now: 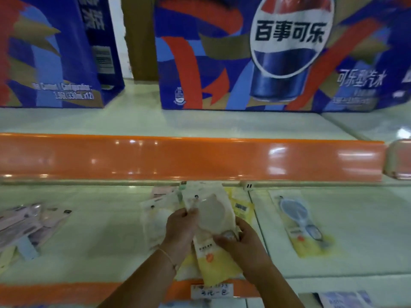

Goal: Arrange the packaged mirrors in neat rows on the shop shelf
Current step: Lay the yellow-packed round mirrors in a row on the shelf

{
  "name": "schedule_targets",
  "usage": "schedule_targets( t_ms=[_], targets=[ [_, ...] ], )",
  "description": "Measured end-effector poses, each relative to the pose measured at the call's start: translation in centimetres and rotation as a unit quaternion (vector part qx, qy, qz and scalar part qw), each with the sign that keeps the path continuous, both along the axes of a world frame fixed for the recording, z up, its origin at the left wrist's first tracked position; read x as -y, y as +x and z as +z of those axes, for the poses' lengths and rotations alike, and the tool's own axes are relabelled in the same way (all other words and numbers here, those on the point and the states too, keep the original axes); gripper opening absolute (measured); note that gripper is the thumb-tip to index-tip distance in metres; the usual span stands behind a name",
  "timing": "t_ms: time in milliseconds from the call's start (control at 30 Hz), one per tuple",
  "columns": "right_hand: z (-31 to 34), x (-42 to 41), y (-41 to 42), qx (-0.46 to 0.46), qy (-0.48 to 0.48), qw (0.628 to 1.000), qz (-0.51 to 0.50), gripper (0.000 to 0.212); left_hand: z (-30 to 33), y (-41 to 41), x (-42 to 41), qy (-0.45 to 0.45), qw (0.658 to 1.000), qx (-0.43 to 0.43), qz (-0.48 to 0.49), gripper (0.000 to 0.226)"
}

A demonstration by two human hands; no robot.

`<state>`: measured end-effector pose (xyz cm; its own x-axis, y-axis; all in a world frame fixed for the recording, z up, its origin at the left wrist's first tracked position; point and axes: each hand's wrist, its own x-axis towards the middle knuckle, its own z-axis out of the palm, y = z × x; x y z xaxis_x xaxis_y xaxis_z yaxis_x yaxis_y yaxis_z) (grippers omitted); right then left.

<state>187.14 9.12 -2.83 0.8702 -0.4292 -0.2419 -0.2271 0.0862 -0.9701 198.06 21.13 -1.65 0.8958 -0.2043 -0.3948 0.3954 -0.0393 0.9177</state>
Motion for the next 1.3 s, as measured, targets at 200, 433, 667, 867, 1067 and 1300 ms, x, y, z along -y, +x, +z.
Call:
schedule_targets(
  t_ms=[200, 433, 667, 867, 1067, 1300],
  targets=[
    [-2.1, 5.7, -2.9, -0.012, -0.099, 0.988, -0.117, 0.039, 0.0, -1.3, 4.7, 0.17, 0.957, 0.157, -0.173, 0.019],
    [-2.2, 10.6, -4.8, -0.064, -0.213, 0.956, -0.193, 0.044, 0.1, -3.9, 7.4, 0.206, 0.886, 0.289, -0.298, 0.036],
    [-2.0, 13.7, -5.3, -0.107, -0.31, 0.922, -0.205, 0.055, -1.0, -4.2, 7.2, 0.24, 0.835, 0.379, -0.319, 0.035],
    [-1.9, 14.6, -4.9, -0.227, -0.423, 0.853, -0.207, 0.064, -1.5, -3.8, 6.7, 0.267, 0.814, 0.42, -0.299, 0.036],
    [-2.2, 12.0, -3.5, -0.258, -0.478, 0.812, -0.212, 0.049, -1.8, -3.4, 6.1, 0.274, 0.81, 0.429, -0.292, 0.037],
    [-3.1, 5.6, 0.3, -0.034, -0.436, 0.891, -0.127, 0.033, -3.0, -1.6, 3.8, 0.363, 0.783, 0.463, -0.202, 0.039]
  ],
)
